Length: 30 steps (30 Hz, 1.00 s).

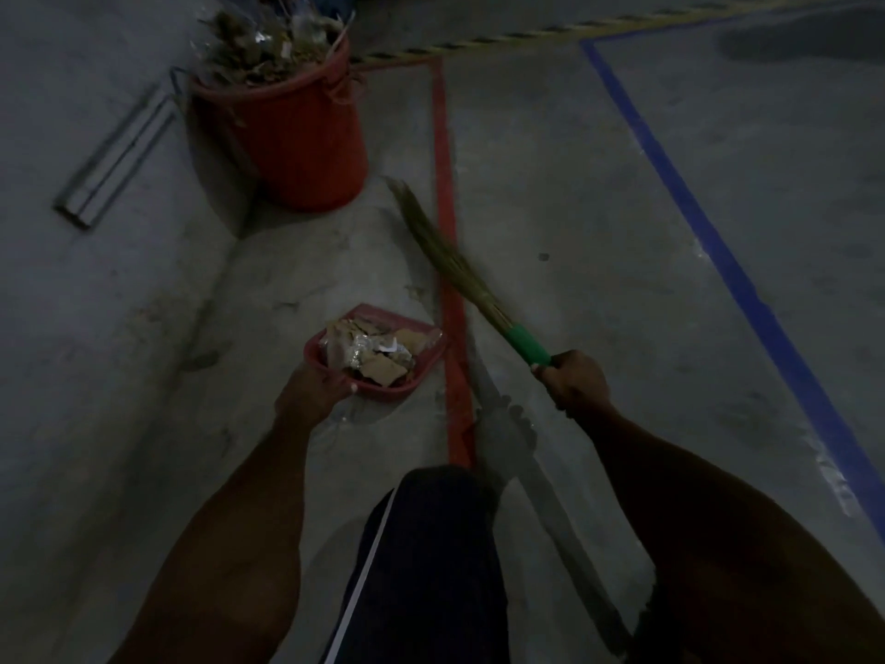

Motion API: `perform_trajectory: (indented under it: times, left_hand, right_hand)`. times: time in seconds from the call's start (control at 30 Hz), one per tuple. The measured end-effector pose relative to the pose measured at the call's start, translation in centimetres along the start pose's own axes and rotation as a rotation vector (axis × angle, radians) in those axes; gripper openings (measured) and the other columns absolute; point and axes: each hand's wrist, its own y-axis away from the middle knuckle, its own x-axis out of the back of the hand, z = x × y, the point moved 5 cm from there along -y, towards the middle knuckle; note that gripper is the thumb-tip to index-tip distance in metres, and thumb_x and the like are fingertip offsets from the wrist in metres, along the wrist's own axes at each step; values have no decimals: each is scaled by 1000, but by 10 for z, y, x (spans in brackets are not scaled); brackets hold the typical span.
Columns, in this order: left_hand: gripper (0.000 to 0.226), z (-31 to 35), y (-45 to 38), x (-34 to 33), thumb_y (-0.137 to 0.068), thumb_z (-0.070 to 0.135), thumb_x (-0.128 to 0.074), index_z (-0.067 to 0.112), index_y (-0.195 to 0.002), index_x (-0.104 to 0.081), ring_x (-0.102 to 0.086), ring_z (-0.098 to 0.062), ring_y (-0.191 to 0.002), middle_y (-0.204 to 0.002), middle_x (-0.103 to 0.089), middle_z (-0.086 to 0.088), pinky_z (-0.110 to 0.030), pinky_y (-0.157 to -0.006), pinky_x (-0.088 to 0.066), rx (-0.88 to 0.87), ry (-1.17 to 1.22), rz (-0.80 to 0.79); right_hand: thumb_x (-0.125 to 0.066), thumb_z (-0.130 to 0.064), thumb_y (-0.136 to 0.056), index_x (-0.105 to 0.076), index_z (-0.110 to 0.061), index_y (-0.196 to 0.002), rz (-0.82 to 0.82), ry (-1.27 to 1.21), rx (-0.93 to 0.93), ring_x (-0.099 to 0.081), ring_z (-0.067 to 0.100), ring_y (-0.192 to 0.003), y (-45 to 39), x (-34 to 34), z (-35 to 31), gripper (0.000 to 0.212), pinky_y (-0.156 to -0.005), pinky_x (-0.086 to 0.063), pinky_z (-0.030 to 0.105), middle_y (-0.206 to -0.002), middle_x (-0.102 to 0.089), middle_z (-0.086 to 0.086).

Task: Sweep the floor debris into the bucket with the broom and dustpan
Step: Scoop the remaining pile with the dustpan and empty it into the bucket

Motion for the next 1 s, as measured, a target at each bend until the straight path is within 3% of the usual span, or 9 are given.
perform_trajectory:
  times: [0.13,0.27,0.43,0.53,0.67,0.77,0.83,1.0]
  left_hand:
    - [28,-13,1,4,-80,31,-81,8,-93,-70,-63,-23,-89,-88,-62,-7,-30,-73,-42,13,-47,-22]
    - [52,-16,-1,2,-76,34,-84,-1,-110,-67,-65,-26,-98,-95,-66,-11,-22,-74,-37,-7,-21,-48]
    - [60,-22,-8,3,-82,21,-80,5,-135,-56,-53,-16,-115,-127,-59,-4,-13,-85,-34,-32,-8,-85]
    - [49,-37,-16,6,-80,36,-81,11,-120,-67,-62,-28,-112,-118,-67,-12,-25,-82,-39,39,-71,-120]
    - [56,-52,-22,10,-69,59,-77,16,-104,-73,-66,-27,-98,-104,-71,-12,-29,-76,-42,81,-97,-137]
    - [50,-54,-22,12,-72,57,-78,15,-99,-73,-66,-27,-99,-102,-71,-12,-29,-77,-42,78,-103,-149]
    - [45,-54,-20,13,-74,55,-79,19,-100,-75,-66,-24,-99,-103,-71,-9,-27,-78,-42,77,-90,-162]
    - [47,-57,-22,13,-73,59,-76,16,-91,-74,-67,-26,-94,-95,-71,-11,-28,-74,-41,65,-103,-156]
  right_hand:
    - [-60,-44,-94,-71,-14,-111,3,211,50,-59,24,-74,-2,-13,-5,36,-60,-44,28,-87,-63,6]
    - [-60,-43,-94,-71,-14,-115,-39,291,107,-59,26,-76,-2,-19,-3,37,-61,-45,29,-88,-63,8]
    - [-62,-43,-92,-75,-13,-109,-59,316,172,-57,25,-71,2,-19,0,37,-56,-41,28,-78,-60,8]
    - [-65,-39,-88,-77,-13,-102,-108,263,186,-59,23,-70,9,-17,6,32,-51,-36,26,-76,-63,7]
    - [-67,-36,-87,-77,-14,-90,-174,223,193,-61,21,-68,16,-13,15,25,-53,-40,31,-73,-67,9]
    - [-68,-32,-87,-74,-16,-77,-201,149,174,-59,20,-56,22,-10,21,20,-57,-50,38,-65,-66,8]
    - [-70,-29,-87,-69,-23,-67,-187,96,157,-57,18,-49,27,-10,22,21,-54,-48,35,-59,-64,6]
    - [-70,-35,-86,-70,-26,-68,-129,-3,67,-65,26,-54,32,-16,16,20,-55,-55,44,-66,-70,11]
